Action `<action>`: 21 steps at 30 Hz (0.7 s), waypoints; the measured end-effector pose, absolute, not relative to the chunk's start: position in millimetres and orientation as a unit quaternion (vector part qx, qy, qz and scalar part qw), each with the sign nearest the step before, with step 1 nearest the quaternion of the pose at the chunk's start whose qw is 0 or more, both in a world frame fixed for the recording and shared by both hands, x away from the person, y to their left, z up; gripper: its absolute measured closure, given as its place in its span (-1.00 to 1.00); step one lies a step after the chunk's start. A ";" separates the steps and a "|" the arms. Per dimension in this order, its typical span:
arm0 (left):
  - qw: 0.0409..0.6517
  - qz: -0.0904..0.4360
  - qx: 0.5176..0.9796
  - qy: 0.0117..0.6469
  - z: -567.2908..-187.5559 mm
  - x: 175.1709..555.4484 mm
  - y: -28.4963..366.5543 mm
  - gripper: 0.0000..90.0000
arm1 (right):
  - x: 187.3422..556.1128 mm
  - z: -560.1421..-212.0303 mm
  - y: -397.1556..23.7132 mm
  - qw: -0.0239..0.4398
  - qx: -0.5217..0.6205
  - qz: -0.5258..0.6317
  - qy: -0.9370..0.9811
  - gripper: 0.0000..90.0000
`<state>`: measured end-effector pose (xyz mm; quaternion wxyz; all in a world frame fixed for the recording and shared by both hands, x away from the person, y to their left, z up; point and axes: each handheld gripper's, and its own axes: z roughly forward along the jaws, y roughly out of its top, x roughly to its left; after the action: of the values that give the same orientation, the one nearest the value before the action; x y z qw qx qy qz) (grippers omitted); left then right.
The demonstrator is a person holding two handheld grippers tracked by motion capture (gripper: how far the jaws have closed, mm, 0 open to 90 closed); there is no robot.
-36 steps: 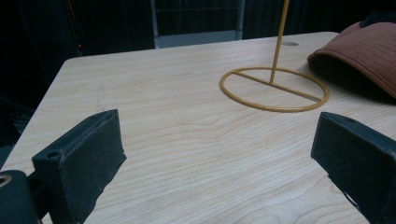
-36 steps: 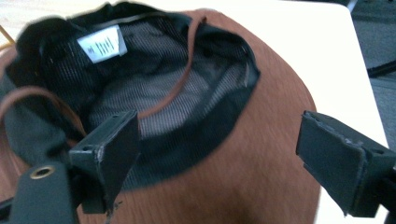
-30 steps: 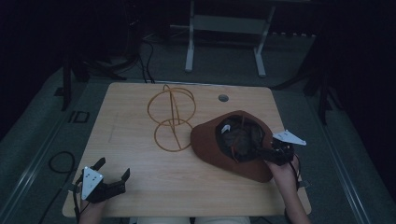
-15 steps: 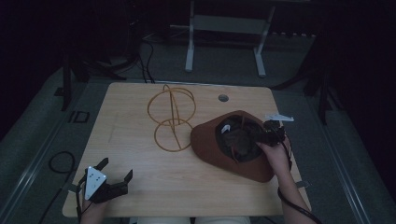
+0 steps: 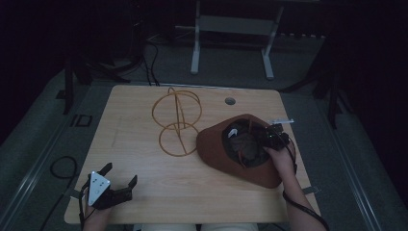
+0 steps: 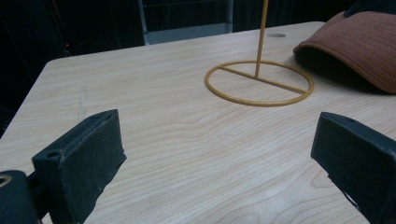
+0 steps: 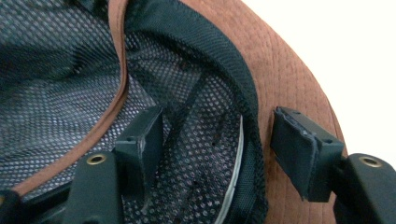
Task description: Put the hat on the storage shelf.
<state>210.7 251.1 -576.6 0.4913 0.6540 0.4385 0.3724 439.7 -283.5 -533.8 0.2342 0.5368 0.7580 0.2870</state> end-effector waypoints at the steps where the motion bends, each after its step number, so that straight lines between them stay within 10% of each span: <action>1: 0.491 0.372 0.654 0.438 -576.6 210.7 251.1 -0.93 | 439.4 -534.6 -282.1 0.239 0.537 0.281 0.759 -0.17; 11: 0.492 0.369 0.654 0.441 -576.8 210.3 250.3 -0.93 | 435.9 -551.3 -262.3 0.306 0.522 0.217 0.766 0.09; 16: 0.488 0.368 0.655 0.444 -577.5 211.4 250.7 -0.93 | 434.0 -550.0 -265.0 0.338 0.527 0.199 0.754 0.74; 21: 0.489 0.365 0.656 0.444 -578.0 212.7 249.7 -0.93 | 429.5 -545.6 -275.5 0.338 0.539 0.229 0.736 0.85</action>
<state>212.7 249.7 -578.0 0.4887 0.6561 0.4440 0.3655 429.5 -275.5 -545.6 0.3380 0.5393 0.7365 0.2292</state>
